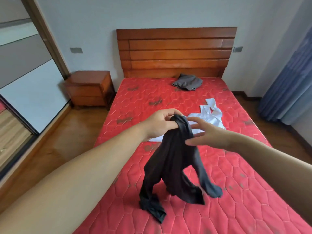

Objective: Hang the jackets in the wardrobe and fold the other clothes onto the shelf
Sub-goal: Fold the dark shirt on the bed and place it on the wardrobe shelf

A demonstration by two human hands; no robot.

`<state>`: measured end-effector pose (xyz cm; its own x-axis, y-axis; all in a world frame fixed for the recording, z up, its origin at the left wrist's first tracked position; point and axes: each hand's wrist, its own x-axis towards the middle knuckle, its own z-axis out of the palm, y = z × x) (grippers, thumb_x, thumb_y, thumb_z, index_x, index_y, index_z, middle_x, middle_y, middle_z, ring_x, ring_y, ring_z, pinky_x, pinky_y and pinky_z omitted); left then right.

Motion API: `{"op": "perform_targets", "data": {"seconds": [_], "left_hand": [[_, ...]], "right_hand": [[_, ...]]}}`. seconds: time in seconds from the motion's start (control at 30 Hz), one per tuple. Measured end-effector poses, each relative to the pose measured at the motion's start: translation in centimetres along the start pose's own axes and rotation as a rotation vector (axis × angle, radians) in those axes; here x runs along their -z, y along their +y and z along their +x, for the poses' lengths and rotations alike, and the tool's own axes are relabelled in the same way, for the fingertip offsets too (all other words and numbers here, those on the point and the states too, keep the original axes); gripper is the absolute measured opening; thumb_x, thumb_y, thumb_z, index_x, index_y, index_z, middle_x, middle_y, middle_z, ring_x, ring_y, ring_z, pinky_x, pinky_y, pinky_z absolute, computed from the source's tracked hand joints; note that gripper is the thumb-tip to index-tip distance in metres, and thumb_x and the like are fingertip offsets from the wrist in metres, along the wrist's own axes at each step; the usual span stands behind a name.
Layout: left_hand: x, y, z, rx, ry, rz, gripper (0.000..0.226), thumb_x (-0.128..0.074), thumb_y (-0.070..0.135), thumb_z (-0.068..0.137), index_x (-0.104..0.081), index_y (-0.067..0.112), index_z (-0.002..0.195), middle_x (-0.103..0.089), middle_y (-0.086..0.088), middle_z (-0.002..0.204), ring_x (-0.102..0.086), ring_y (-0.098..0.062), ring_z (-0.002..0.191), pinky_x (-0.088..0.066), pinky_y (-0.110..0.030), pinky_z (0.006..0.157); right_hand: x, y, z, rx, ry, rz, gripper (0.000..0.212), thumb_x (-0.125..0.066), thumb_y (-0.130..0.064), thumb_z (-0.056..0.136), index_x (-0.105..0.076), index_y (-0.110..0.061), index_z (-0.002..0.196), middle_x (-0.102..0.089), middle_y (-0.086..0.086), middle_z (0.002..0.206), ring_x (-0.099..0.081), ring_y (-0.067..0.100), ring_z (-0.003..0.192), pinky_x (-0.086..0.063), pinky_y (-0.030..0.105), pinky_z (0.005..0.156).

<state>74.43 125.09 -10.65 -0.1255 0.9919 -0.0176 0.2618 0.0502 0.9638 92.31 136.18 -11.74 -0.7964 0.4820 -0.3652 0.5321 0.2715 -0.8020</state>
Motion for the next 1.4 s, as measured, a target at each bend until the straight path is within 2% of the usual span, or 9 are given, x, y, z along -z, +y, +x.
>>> {"op": "perform_targets", "data": {"seconds": [0.1, 0.53, 0.8, 0.9, 0.97, 1.1, 1.2, 1.27, 1.4], "left_hand": [[0.9, -0.1, -0.4, -0.011, -0.001, 0.156, 0.015, -0.064, 0.005, 0.091, -0.064, 0.019, 0.095, -0.065, 0.007, 0.084, -0.059, 0.001, 0.077, -0.044, -0.011, 0.076], [3.7, -4.3, -3.6, 0.257, -0.142, 0.333, 0.012, -0.076, 0.026, 0.081, -0.069, 0.026, 0.072, -0.067, 0.014, 0.075, -0.066, -0.005, 0.077, -0.051, -0.025, 0.078], [6.1, -6.1, -4.3, 0.368, -0.216, 0.609, 0.031, -0.074, 0.031, 0.081, -0.057, 0.025, 0.056, -0.053, 0.016, 0.052, -0.054, -0.005, 0.053, -0.041, -0.023, 0.057], [6.2, -5.7, -3.7, 0.333, -0.097, 0.504, 0.017, -0.075, 0.034, 0.081, -0.071, 0.020, 0.072, -0.068, 0.004, 0.071, -0.067, -0.016, 0.073, -0.051, -0.030, 0.070], [5.9, -4.4, -2.9, 0.232, -0.018, 0.405, 0.011, -0.074, 0.032, 0.083, -0.074, 0.023, 0.076, -0.070, 0.005, 0.074, -0.068, -0.012, 0.076, -0.053, -0.031, 0.075], [4.6, -1.3, -1.3, 0.104, 0.027, 0.223, 0.008, -0.069, 0.019, 0.089, -0.076, 0.018, 0.091, -0.073, 0.000, 0.085, -0.068, -0.013, 0.084, -0.054, -0.033, 0.085], [4.1, -0.1, -0.7, 0.061, 0.020, 0.250, 0.009, -0.071, 0.018, 0.087, -0.077, 0.018, 0.093, -0.075, -0.002, 0.091, -0.069, -0.015, 0.090, -0.055, -0.029, 0.086], [4.7, -0.3, -0.9, 0.067, -0.016, 0.380, 0.005, -0.073, 0.022, 0.084, -0.077, 0.023, 0.087, -0.073, 0.002, 0.084, -0.067, -0.012, 0.082, -0.054, -0.028, 0.078], [7.2, -2.8, -2.9, 0.214, -0.141, 0.770, 0.023, -0.075, 0.043, 0.078, -0.067, 0.024, 0.068, -0.056, 0.009, 0.061, -0.052, -0.010, 0.060, -0.040, -0.026, 0.059]], "right_hand": [[-1.5, -1.7, 0.9, 0.178, 0.120, -0.117, 0.008, -0.069, -0.014, 0.087, -0.068, -0.018, 0.094, -0.064, -0.008, 0.074, -0.058, -0.006, 0.067, -0.045, 0.020, 0.072], [0.8, -7.2, -0.8, 0.282, 0.140, 0.427, 0.033, -0.036, -0.013, 0.103, -0.069, -0.013, 0.096, -0.075, -0.001, 0.098, -0.069, 0.015, 0.089, -0.052, 0.033, 0.086], [2.1, -5.4, 0.8, 0.165, 0.474, 0.786, 0.028, -0.043, -0.021, 0.101, -0.066, -0.007, 0.111, -0.069, 0.012, 0.113, -0.065, 0.023, 0.105, -0.051, 0.032, 0.086], [1.8, -4.2, 1.4, 0.023, 0.558, 0.192, 0.012, -0.056, -0.020, 0.093, -0.066, -0.021, 0.086, -0.065, 0.001, 0.094, -0.057, 0.016, 0.091, -0.044, 0.027, 0.073], [1.0, -3.2, 1.6, -0.080, 0.430, -0.137, 0.013, -0.060, -0.015, 0.087, -0.066, -0.021, 0.097, -0.062, 0.001, 0.093, -0.055, 0.015, 0.084, -0.043, 0.026, 0.070], [-1.9, -1.9, 1.3, -0.129, 0.009, -0.172, 0.065, -0.060, -0.001, 0.081, -0.040, -0.031, 0.135, -0.055, 0.001, 0.115, -0.061, 0.016, 0.088, -0.050, 0.024, 0.070], [-5.1, -0.6, 1.9, -0.046, -0.204, -0.087, 0.049, -0.068, -0.004, 0.082, -0.054, -0.024, 0.126, -0.065, -0.004, 0.116, -0.065, 0.009, 0.100, -0.054, 0.022, 0.082], [-5.5, 0.7, 2.6, 0.003, -0.074, -0.255, 0.023, -0.070, -0.020, 0.085, -0.067, -0.018, 0.108, -0.072, -0.006, 0.098, -0.066, 0.007, 0.087, -0.053, 0.021, 0.081], [-2.6, 3.5, 2.3, 0.092, 0.221, -0.582, 0.025, -0.059, -0.039, 0.082, -0.070, -0.017, 0.090, -0.071, -0.001, 0.079, -0.064, 0.018, 0.074, -0.051, 0.034, 0.070]]}}
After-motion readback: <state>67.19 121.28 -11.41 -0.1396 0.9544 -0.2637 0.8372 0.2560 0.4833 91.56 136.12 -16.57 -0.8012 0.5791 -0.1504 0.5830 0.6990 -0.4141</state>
